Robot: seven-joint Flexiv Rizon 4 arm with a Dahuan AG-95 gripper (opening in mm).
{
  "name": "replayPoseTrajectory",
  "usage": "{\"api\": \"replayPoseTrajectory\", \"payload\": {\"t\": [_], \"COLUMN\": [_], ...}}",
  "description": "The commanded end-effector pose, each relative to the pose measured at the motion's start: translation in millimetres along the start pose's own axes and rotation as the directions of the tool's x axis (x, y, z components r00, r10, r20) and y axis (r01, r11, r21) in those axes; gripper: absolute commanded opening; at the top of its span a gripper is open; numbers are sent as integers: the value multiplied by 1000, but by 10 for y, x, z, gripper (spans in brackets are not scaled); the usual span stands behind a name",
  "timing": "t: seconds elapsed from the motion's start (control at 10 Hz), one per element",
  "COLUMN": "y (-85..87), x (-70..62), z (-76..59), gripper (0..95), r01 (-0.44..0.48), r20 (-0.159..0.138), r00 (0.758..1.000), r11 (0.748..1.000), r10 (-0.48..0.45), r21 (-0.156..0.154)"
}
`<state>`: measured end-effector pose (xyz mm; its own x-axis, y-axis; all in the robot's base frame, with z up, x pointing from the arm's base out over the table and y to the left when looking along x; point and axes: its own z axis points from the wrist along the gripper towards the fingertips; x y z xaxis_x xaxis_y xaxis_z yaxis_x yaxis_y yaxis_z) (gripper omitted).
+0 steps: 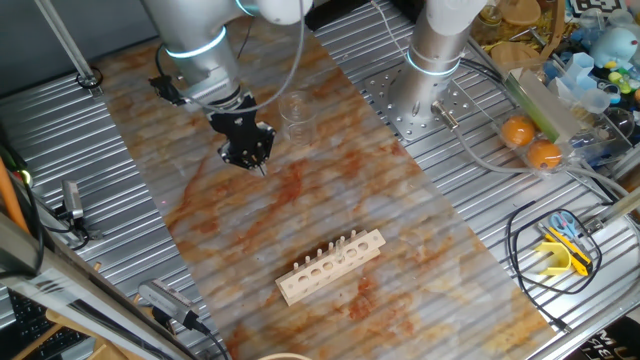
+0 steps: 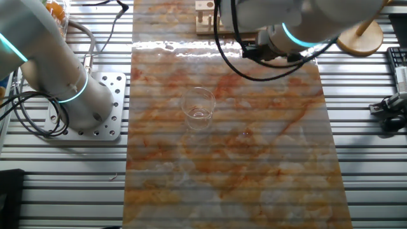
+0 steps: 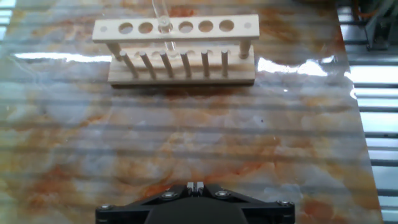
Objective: Pour out the test tube
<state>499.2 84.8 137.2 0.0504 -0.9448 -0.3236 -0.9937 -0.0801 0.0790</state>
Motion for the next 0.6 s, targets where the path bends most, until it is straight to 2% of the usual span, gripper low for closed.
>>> {"api": "replayPoseTrajectory", "payload": {"t": [0.1, 0.2, 0.3, 0.4, 0.5, 0.6], "y": [-4, -3, -3, -3, -6, 2], "x": [17, 18, 18, 18, 16, 22], "z": [11, 11, 11, 10, 9, 12], "gripper": [0, 0, 0, 0, 0, 0], "r01": [-38, -51, -63, -70, -40, -22], "r20": [55, 109, 140, 142, 177, 186], "r00": [998, 993, 989, 988, 984, 983], "r11": [999, 998, 994, 994, 995, 995], "r10": [37, 46, 51, 56, 23, 4], "r21": [24, 45, 85, 90, 90, 94]}}
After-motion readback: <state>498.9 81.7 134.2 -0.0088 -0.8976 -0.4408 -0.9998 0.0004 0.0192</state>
